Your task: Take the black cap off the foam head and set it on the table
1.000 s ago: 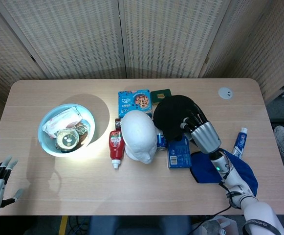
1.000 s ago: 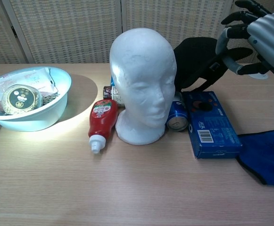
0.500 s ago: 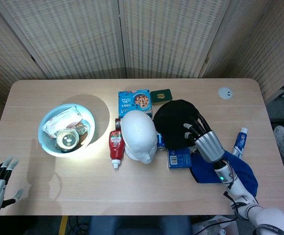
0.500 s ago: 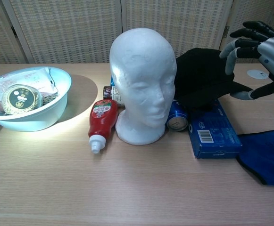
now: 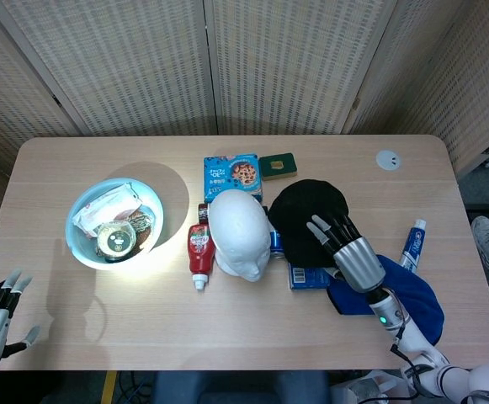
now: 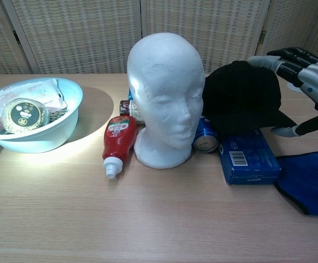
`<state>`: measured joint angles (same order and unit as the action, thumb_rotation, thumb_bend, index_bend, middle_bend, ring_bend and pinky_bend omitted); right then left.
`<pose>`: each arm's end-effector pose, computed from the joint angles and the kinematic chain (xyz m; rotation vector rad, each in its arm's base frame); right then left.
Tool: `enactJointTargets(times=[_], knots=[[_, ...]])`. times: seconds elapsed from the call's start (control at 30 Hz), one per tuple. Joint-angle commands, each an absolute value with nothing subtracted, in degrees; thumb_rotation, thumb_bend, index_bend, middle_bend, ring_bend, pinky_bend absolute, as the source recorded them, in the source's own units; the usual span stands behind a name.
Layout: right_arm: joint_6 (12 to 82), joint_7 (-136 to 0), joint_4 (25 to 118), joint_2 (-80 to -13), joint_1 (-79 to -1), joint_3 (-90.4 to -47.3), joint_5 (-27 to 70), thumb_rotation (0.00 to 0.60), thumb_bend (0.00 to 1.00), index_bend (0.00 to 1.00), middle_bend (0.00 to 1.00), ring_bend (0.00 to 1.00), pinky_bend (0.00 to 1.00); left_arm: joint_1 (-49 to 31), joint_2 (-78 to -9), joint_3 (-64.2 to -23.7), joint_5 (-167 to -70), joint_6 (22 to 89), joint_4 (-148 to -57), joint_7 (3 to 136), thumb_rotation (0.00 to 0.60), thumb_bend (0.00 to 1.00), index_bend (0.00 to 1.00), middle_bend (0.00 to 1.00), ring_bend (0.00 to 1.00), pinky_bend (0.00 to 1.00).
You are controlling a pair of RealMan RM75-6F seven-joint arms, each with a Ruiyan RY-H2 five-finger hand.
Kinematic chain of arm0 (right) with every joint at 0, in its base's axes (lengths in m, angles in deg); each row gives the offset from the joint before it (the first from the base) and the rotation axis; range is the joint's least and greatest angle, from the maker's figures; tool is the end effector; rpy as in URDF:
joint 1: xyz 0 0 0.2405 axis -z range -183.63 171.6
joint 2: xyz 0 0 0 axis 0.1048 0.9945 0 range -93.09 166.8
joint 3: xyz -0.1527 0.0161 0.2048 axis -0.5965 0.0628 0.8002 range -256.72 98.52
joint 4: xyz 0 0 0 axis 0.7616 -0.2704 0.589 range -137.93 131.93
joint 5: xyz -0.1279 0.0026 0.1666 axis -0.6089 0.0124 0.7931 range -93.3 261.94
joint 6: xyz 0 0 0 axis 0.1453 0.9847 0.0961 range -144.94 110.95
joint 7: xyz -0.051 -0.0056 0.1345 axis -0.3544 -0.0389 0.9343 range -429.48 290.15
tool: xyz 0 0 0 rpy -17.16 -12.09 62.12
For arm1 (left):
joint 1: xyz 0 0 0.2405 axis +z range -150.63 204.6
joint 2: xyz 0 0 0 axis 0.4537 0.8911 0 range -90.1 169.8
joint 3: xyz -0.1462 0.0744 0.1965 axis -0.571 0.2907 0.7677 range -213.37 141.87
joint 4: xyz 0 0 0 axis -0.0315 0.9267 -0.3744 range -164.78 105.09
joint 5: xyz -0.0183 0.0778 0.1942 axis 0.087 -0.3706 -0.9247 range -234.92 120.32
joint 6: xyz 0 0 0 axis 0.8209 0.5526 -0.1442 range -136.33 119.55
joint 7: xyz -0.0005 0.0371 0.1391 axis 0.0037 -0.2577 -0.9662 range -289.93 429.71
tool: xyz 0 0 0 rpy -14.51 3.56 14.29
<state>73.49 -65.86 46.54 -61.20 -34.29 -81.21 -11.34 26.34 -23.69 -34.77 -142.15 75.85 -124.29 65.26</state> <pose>-0.2457 -0.2877 0.0156 1.7593 -0.4402 1.2352 -0.3247 0.1424 0.1491 -1.3924 -0.9754 -0.7474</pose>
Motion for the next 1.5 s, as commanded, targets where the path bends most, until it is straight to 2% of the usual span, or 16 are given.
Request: enactJointTargets(times=[0.03, 0.37, 0.7, 0.87, 1.5], knots=[[72.6, -68.7, 48.9, -59.7, -33.7, -82.4, -12.9, 0.600, 0.00, 0.00, 0.00, 0.00, 0.00, 26.3, -23.7, -34.7, -142.2, 75.8, -124.3, 65.2, 0.600, 0.25, 0.04, 0.01, 0.08, 0.03], [69.7, -73.2, 53.5, -57.2, -31.9, -84.4, -14.3, 0.600, 0.00, 0.00, 0.00, 0.00, 0.00, 26.2, -23.5, -34.6, -142.6, 75.8, -124.5, 65.1, 0.600, 0.25, 0.04, 0.01, 0.08, 0.03], [60.1, -80.7, 69.9, -49.4, -30.4, -84.0, -8.1, 0.600, 0.00, 0.00, 0.00, 0.00, 0.00, 26.0, -23.5, -34.3, -143.2, 75.5, -124.8, 64.7, 0.600, 0.25, 0.04, 0.01, 0.08, 0.03], [58.6, -81.8, 74.0, -46.6, -30.0, -83.7, -7.3, 0.600, 0.00, 0.00, 0.00, 0.00, 0.00, 26.0, -23.5, -34.3, -143.2, 75.4, -125.0, 64.5, 0.600, 0.25, 0.04, 0.01, 0.08, 0.03], [68.8, -81.4, 87.1, -35.0, -22.6, -82.6, -9.1, 0.600, 0.00, 0.00, 0.00, 0.00, 0.00, 25.4, -23.2, -34.8, -143.3, 75.4, -125.3, 64.4, 0.600, 0.25, 0.04, 0.01, 0.08, 0.03]])
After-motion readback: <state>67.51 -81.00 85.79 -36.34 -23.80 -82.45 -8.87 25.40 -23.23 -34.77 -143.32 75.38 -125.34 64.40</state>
